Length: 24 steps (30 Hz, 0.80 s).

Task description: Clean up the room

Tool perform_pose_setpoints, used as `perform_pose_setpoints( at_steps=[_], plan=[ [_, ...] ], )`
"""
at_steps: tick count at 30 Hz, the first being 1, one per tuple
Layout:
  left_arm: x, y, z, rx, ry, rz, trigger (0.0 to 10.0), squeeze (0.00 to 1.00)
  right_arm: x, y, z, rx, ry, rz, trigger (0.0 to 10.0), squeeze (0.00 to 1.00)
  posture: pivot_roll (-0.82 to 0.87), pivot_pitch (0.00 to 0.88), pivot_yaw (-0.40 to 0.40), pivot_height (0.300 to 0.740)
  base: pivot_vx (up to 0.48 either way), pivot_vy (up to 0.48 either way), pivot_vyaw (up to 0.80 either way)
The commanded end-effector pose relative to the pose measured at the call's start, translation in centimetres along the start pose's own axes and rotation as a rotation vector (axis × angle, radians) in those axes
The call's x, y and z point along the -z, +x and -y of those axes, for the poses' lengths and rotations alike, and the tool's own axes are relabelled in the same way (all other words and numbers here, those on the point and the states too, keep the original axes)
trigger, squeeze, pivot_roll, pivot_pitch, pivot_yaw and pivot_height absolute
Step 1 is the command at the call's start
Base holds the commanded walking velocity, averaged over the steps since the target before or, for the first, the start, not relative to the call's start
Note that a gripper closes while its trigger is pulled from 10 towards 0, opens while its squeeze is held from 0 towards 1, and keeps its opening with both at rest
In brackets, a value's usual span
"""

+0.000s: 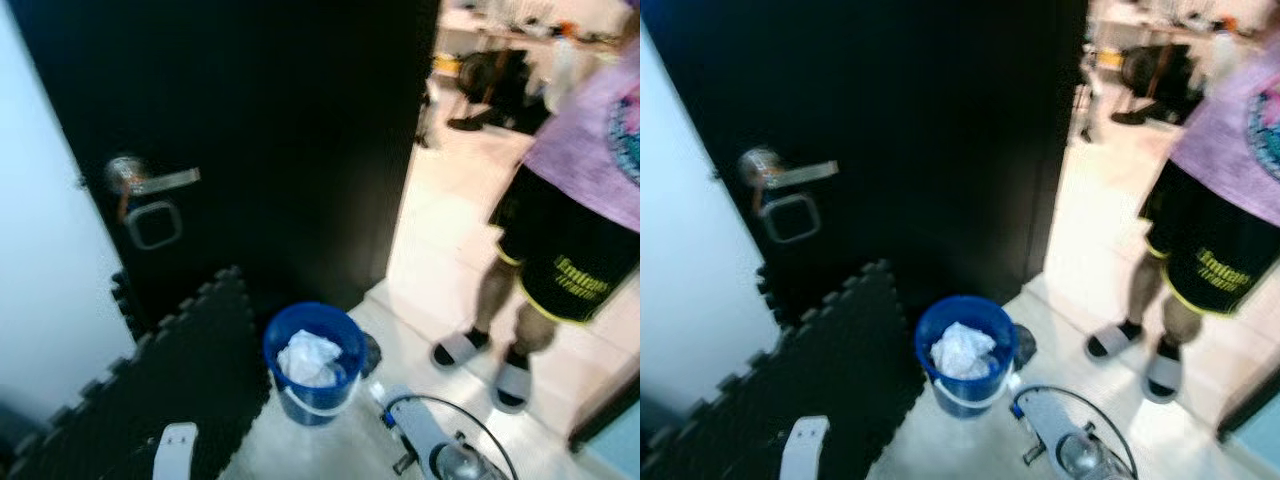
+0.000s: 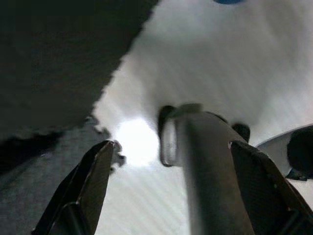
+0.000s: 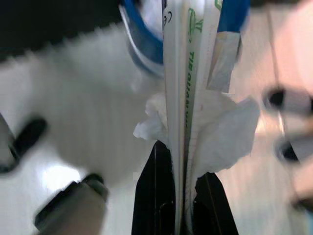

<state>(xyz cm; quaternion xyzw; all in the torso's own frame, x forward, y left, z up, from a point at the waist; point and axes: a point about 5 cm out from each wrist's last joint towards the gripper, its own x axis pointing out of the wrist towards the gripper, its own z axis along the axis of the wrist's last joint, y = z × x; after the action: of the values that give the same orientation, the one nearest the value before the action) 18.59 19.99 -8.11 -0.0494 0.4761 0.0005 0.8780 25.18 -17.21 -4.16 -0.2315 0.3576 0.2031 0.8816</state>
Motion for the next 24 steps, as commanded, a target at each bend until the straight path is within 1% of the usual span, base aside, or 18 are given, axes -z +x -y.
perform_pose_setpoints(
  at_steps=[1, 6, 16, 19, 24],
  plan=[
    [-0.1, 0.0, 0.1, 0.008, 0.013, 0.002, 10.0, 0.0, 0.7, -0.3, 0.6, 0.027, 0.018, -0.024, 10.0, 0.0, 0.08, 0.0, -0.004, 0.704, 0.307, 0.0, 0.0],
    [-0.2, 0.0, 0.1, 0.018, 0.026, 0.002, 10.0, 0.0, -0.1, -0.1, 0.8, 0.032, 0.02, 0.001, 10.0, 0.0, 0.08, 0.0, -0.002, 0.704, 0.328, 0.0, 0.0],
    [-0.3, 0.1, 0.3, 0.033, 0.058, -0.003, 10.0, 0.0, -1.3, 0.2, 0.8, 0.037, 0.018, 0.037, 10.0, 0.0, 0.09, 0.0, -0.005, 0.704, 0.439, 0.0, 0.0],
    [-0.3, 0.1, 0.4, 0.043, 0.076, -0.004, 10.0, 0.0, -1.7, 0.2, 0.8, 0.038, 0.018, 0.047, 10.0, 0.0, 0.09, 0.0, -0.005, 0.704, 0.386, -0.279, 0.0],
    [-0.5, 0.1, 0.6, 0.052, 0.082, 0.002, 10.0, 0.0, -1.8, 0.3, 0.8, 0.038, 0.018, 0.053, 10.0, 0.0, 0.09, 0.0, -0.005, 0.704, 0.343, -0.332, 0.0]
  ],
)
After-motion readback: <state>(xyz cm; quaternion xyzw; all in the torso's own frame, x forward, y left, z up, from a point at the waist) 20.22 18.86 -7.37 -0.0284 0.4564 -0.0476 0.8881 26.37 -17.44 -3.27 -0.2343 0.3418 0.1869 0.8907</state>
